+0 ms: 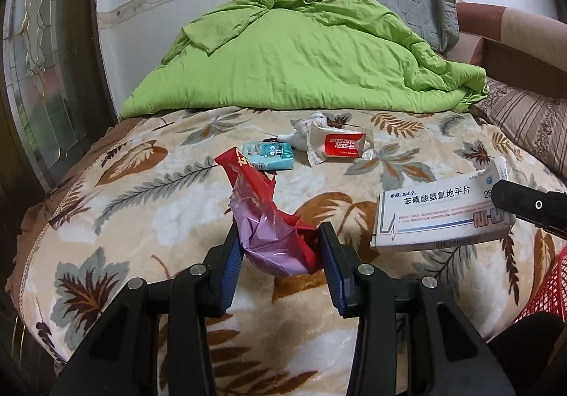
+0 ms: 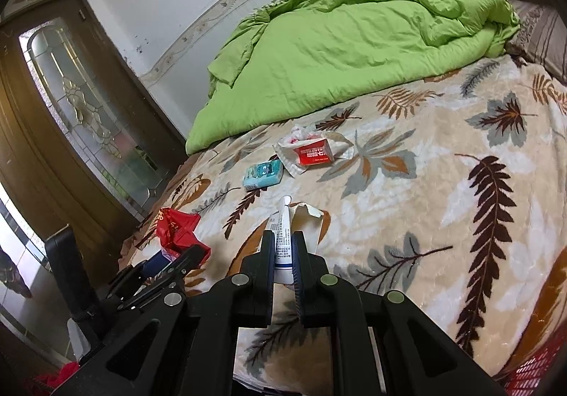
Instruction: Collect trash
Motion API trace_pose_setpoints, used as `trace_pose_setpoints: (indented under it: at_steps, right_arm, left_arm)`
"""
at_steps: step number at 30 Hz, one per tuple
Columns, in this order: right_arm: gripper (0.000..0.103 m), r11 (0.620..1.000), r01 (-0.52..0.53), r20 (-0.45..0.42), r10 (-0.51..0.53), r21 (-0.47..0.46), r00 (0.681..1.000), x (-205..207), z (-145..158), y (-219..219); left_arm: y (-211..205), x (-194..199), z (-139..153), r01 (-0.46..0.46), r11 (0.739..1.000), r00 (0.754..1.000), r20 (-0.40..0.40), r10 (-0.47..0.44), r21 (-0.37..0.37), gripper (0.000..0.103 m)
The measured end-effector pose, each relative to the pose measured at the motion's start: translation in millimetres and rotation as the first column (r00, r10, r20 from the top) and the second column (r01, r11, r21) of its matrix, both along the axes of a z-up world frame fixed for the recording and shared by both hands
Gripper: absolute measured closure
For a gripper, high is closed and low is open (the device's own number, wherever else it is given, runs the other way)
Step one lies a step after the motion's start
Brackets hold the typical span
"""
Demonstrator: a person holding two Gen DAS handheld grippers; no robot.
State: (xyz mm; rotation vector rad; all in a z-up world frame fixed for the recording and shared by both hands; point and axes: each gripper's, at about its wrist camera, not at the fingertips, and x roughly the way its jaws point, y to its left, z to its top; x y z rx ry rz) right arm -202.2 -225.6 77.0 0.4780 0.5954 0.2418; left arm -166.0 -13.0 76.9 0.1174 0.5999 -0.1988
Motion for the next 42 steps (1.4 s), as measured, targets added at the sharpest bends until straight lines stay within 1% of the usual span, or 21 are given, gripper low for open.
trace_pose_setpoints:
  at_steps: [21, 42]
  right_arm:
    - [0.093, 1.000, -0.001, -0.013, 0.001, 0.011, 1.000, 9.1, -2.2, 1.7]
    - [0.093, 1.000, -0.002, -0.011, 0.002, 0.010, 1.000, 8.3, -1.7, 0.9]
  left_arm:
    - [1.1, 4.1, -2.7, -0.001, 1.000, 1.000, 0.000, 0.001, 0.005, 0.062]
    - [-1.6, 3.8, -3.7, -0.002, 1.000, 1.000, -0.004, 0.002, 0.004, 0.062]
